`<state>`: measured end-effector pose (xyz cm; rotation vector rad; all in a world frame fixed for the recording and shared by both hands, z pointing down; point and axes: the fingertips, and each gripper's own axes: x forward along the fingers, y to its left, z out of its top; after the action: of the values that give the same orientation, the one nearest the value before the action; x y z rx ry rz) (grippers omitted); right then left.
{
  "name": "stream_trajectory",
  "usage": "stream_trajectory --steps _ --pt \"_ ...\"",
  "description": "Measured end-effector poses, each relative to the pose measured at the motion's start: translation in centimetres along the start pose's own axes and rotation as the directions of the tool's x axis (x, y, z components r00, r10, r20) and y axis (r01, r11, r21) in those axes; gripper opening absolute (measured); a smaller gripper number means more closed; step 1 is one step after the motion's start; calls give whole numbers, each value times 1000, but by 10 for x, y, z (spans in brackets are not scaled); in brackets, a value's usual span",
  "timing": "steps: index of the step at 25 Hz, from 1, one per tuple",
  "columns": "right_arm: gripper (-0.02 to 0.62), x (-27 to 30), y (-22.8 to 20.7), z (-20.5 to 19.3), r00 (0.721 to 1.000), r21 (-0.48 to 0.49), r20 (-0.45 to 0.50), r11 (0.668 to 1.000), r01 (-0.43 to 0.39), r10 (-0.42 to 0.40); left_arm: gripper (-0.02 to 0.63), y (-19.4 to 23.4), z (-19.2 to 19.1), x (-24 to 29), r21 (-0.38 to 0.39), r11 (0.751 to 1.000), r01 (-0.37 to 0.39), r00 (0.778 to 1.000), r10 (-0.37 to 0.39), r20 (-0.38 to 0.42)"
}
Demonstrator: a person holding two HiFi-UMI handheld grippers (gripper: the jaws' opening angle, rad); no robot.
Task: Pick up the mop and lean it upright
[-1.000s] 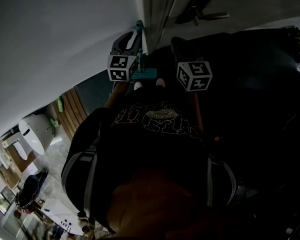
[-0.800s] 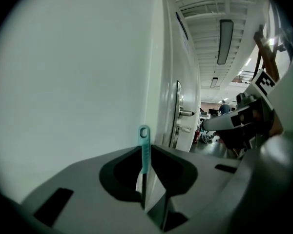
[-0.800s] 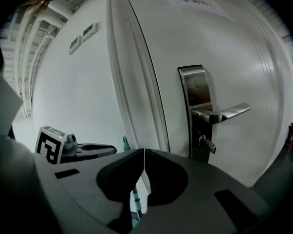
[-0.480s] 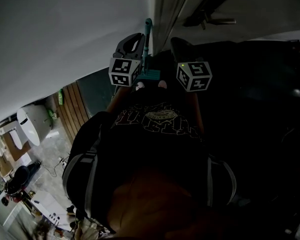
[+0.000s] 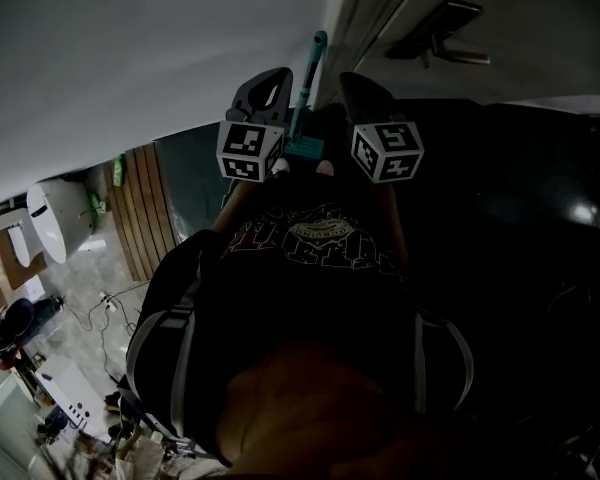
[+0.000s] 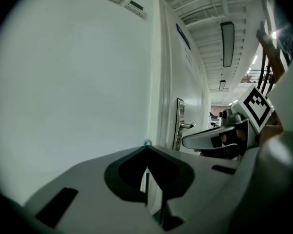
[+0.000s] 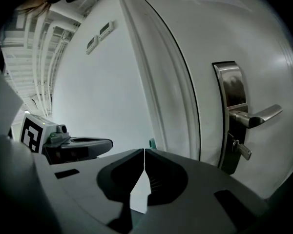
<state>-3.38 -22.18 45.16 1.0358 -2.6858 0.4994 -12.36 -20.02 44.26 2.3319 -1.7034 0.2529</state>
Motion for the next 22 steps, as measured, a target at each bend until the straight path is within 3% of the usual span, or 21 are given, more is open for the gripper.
stream_trajectory --steps 10,22 --pt "20 6 28 5 997 -42 -3 996 -74 74 48 12 2 -29 -31 997 -70 998 70 3" --pt "20 -4 36 6 998 -51 -7 996 -69 69 48 11 5 -40 -44 997 -63 998 64 10"
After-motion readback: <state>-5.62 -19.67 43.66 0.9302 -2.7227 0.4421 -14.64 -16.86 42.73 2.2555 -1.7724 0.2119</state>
